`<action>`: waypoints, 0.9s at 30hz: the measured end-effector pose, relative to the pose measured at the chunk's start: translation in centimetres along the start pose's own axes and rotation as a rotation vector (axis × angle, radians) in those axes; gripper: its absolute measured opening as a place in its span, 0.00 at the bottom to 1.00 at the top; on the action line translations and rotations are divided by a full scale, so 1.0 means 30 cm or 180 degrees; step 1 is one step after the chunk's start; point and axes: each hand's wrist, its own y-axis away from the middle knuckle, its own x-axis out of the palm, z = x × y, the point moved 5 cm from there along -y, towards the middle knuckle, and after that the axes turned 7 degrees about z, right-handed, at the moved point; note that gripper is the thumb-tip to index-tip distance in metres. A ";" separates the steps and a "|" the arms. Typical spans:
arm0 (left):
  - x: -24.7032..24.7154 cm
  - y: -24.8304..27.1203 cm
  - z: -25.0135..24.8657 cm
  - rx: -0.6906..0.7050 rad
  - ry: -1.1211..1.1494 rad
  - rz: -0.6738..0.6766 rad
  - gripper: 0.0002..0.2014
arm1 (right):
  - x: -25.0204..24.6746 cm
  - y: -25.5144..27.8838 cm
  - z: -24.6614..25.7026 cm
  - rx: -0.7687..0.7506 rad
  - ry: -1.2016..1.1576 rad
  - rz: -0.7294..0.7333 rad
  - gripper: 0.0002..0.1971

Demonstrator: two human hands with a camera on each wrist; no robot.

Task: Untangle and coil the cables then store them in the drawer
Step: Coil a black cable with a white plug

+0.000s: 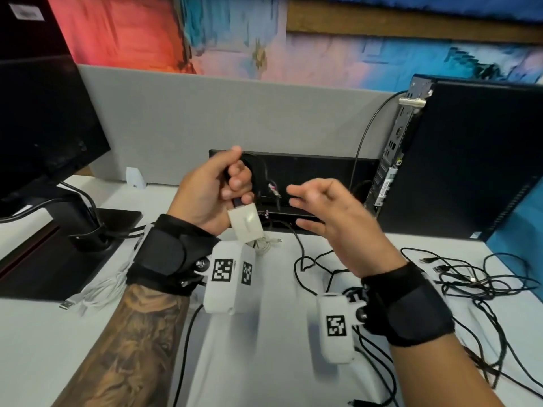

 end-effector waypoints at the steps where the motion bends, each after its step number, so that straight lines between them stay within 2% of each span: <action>1: 0.021 -0.001 0.017 -0.0092 -0.0172 0.0049 0.20 | 0.027 -0.006 -0.020 -0.0015 0.0231 0.0092 0.14; 3: 0.059 0.002 0.041 -0.0133 -0.0727 0.0009 0.20 | 0.075 -0.016 -0.049 -0.0001 0.0317 0.0268 0.19; 5: 0.077 0.007 0.041 0.0044 -0.1200 -0.0112 0.20 | 0.081 -0.013 -0.049 -0.0079 0.0252 0.0365 0.22; 8: 0.078 0.009 0.043 0.0258 -0.1490 -0.0129 0.20 | 0.073 -0.007 -0.043 -0.0176 0.0202 0.0613 0.32; 9: 0.078 0.008 0.050 0.0277 -0.1625 -0.0127 0.20 | 0.073 -0.007 -0.042 -0.0219 0.0398 0.0582 0.32; 10: 0.081 0.007 0.055 0.0288 -0.1754 -0.0140 0.20 | 0.069 -0.007 -0.040 -0.0307 0.0669 0.0424 0.27; 13: 0.089 0.005 0.060 0.0346 -0.1841 -0.0177 0.20 | 0.041 -0.008 -0.017 -0.0582 0.1068 -0.0241 0.04; 15: 0.082 0.003 0.053 0.0353 -0.1698 -0.0192 0.20 | 0.023 -0.006 -0.004 -0.0639 0.0817 -0.0443 0.05; 17: 0.058 0.001 0.045 0.0295 -0.1407 -0.0245 0.20 | 0.004 -0.009 0.009 -0.0605 0.0117 -0.0459 0.08; 19: 0.030 -0.005 0.036 0.0229 -0.0849 -0.0293 0.19 | -0.013 -0.010 0.014 -0.0391 -0.0664 -0.0455 0.11; 20: 0.017 -0.008 0.029 0.0207 -0.0471 -0.0285 0.19 | -0.030 -0.007 0.010 -0.0245 -0.0692 -0.0524 0.11; 21: 0.005 -0.010 0.021 0.0194 -0.0093 -0.0260 0.19 | -0.053 -0.004 0.005 -0.0128 -0.0378 -0.0636 0.09; 24: -0.019 -0.012 0.002 0.0148 0.0660 -0.0175 0.19 | -0.108 0.006 0.001 -0.0051 0.1347 -0.0821 0.10; 25: -0.019 -0.012 0.004 0.0103 0.0853 -0.0137 0.19 | -0.119 0.004 -0.003 -0.0054 0.1662 -0.0856 0.13; 27: -0.014 -0.011 0.016 0.0003 0.1242 -0.0064 0.18 | -0.132 -0.002 -0.017 -0.0016 0.1727 -0.0866 0.15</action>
